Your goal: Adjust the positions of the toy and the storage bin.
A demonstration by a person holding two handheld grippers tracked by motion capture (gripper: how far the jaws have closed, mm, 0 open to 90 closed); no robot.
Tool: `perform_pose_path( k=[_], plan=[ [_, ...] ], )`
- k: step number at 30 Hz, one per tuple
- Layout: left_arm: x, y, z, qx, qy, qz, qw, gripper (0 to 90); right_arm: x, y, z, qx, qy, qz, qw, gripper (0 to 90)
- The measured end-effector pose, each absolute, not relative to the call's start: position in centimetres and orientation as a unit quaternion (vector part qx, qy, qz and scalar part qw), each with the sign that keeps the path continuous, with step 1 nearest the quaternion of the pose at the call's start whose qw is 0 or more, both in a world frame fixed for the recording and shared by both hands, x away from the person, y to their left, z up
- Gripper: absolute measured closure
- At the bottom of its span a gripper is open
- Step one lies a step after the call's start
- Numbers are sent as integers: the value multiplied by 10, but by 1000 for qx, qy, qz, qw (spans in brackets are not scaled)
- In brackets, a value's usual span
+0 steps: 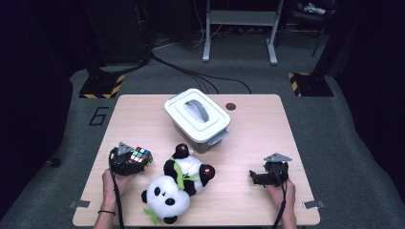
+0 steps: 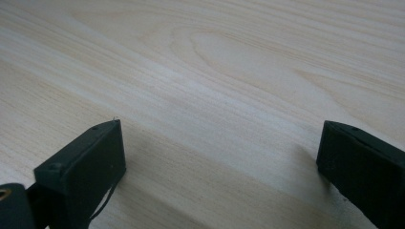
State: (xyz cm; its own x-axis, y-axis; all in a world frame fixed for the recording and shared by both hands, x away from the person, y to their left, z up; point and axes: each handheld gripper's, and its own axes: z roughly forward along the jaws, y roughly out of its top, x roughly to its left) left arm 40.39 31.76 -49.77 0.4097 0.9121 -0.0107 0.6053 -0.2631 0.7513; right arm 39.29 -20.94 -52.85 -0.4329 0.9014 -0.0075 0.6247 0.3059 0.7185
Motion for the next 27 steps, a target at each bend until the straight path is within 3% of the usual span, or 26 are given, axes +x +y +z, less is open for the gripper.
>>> perform_pose_path(
  k=[27],
  plan=[
    [391,337,-479,749,506,245,351,342,393,-208,-529,487,781,331,208,0]
  ],
)
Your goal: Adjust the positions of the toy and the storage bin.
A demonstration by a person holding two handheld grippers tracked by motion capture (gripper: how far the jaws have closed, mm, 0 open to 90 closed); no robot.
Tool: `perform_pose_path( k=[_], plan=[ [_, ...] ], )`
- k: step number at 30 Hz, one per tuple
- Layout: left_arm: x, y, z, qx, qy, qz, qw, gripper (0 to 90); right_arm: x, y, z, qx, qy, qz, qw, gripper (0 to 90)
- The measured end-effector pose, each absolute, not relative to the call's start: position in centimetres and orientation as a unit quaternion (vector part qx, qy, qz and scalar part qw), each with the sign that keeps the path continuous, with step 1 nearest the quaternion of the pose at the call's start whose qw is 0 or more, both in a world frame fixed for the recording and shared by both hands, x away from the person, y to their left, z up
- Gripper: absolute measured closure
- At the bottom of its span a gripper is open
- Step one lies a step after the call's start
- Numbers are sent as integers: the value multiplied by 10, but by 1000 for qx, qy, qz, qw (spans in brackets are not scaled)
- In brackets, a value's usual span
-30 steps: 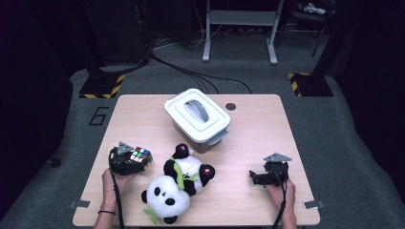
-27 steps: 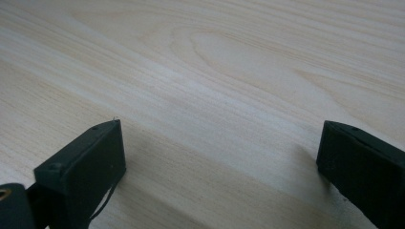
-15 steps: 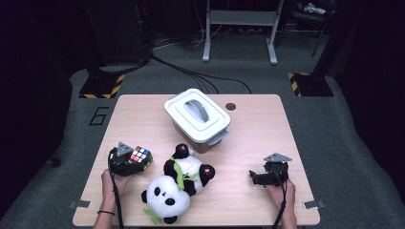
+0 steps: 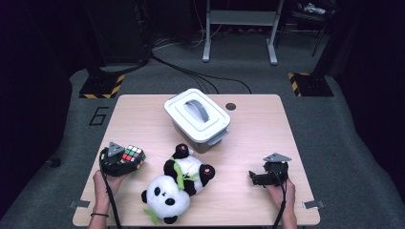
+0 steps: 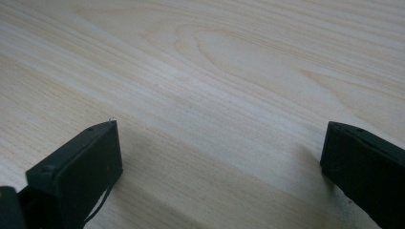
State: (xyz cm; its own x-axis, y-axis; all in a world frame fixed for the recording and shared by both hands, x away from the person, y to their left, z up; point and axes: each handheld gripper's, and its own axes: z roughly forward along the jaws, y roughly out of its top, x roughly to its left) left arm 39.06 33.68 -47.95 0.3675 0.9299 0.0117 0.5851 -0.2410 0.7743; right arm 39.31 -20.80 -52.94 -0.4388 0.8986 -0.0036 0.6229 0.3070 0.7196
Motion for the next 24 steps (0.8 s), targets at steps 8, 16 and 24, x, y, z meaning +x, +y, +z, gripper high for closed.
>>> perform_pose_path(
  k=[8,16,24],
  plan=[
    [390,350,-477,729,525,260,353,342,393,-208,-529,487,782,330,207,0],
    [392,367,-476,713,551,268,341,342,393,-208,-529,487,782,330,208,0],
    [396,385,-480,696,577,276,327,342,393,-208,-529,487,782,330,207,0]
  ],
)
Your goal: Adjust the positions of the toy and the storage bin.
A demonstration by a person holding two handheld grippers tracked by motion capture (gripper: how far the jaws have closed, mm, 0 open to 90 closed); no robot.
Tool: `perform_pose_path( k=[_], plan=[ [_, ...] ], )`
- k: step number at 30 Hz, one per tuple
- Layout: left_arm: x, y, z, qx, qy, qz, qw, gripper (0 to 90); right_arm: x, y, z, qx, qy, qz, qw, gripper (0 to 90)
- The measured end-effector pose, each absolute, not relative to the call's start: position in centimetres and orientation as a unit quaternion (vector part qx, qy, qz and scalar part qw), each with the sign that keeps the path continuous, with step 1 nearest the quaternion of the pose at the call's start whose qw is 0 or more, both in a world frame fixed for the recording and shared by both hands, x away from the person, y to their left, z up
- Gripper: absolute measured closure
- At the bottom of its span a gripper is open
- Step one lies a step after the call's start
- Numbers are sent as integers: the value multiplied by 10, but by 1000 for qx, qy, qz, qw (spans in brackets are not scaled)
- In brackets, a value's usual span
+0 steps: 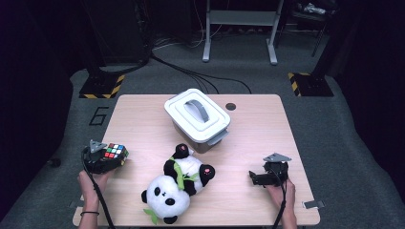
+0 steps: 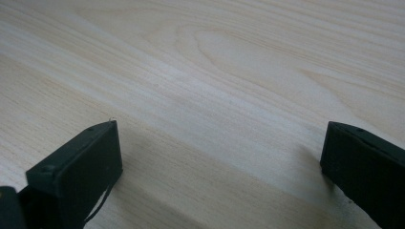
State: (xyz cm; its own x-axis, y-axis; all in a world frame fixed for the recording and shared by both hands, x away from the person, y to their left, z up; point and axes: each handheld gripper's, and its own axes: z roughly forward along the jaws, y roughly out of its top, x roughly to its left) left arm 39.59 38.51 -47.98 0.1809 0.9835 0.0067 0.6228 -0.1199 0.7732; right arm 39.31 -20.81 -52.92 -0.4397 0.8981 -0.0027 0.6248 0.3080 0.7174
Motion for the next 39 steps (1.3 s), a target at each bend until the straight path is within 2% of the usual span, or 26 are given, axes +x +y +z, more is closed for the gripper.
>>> perform_pose_path(
  k=[21,37,38,39],
  plan=[
    [412,413,-492,655,624,295,308,342,393,-208,-529,490,780,331,206,0],
    [417,419,-499,658,626,286,304,339,393,-208,-529,490,780,331,206,0],
    [417,419,-499,656,628,285,305,332,393,-208,-529,488,781,330,207,0],
    [417,419,-499,654,632,284,303,277,393,-208,-529,490,780,331,206,0]
  ],
)
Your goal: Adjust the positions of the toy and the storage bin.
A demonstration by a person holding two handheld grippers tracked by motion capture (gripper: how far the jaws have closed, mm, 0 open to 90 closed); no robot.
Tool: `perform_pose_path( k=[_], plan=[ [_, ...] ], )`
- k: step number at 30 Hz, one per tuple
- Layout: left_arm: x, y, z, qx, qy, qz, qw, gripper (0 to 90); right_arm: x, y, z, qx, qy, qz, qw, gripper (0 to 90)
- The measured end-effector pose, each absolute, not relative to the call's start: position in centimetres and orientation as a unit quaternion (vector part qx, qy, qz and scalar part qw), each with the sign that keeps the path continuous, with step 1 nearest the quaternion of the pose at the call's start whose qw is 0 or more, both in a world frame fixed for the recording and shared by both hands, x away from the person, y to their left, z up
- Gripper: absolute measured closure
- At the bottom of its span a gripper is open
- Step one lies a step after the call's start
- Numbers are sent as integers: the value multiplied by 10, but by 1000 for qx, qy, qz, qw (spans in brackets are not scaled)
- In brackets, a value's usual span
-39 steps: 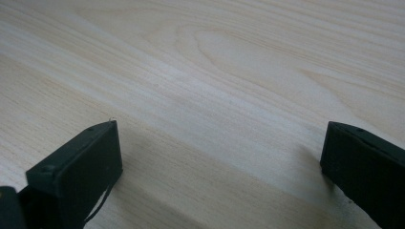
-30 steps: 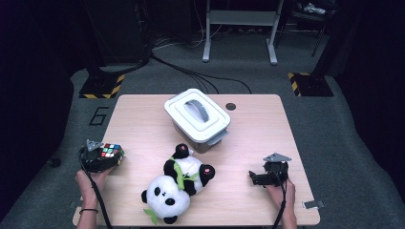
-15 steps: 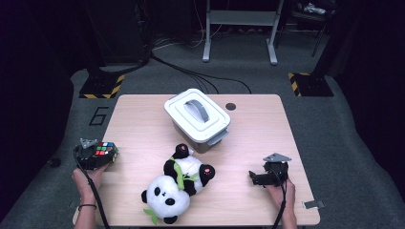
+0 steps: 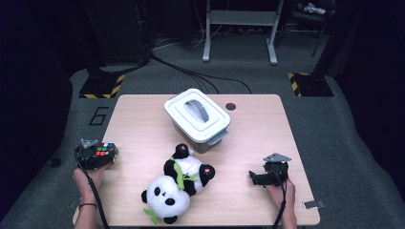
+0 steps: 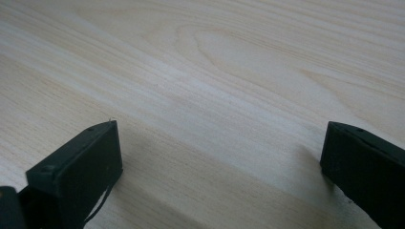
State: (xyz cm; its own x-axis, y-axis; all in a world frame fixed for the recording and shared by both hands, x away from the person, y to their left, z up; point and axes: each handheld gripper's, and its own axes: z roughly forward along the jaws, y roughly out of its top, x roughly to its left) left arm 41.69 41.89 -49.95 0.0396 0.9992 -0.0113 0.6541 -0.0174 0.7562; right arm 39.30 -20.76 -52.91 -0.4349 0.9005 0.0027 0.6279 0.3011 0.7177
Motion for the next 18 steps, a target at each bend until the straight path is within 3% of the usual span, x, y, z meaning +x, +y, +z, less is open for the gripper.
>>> perform_pose_path(
  k=[1,4,18],
  plan=[
    [417,419,-499,653,633,286,302,203,393,-208,-529,490,780,330,205,0],
    [414,419,-497,651,634,289,302,141,393,-208,-529,490,779,331,207,0],
    [391,400,-461,670,607,285,318,25,393,-208,-529,490,779,331,207,0]
  ],
)
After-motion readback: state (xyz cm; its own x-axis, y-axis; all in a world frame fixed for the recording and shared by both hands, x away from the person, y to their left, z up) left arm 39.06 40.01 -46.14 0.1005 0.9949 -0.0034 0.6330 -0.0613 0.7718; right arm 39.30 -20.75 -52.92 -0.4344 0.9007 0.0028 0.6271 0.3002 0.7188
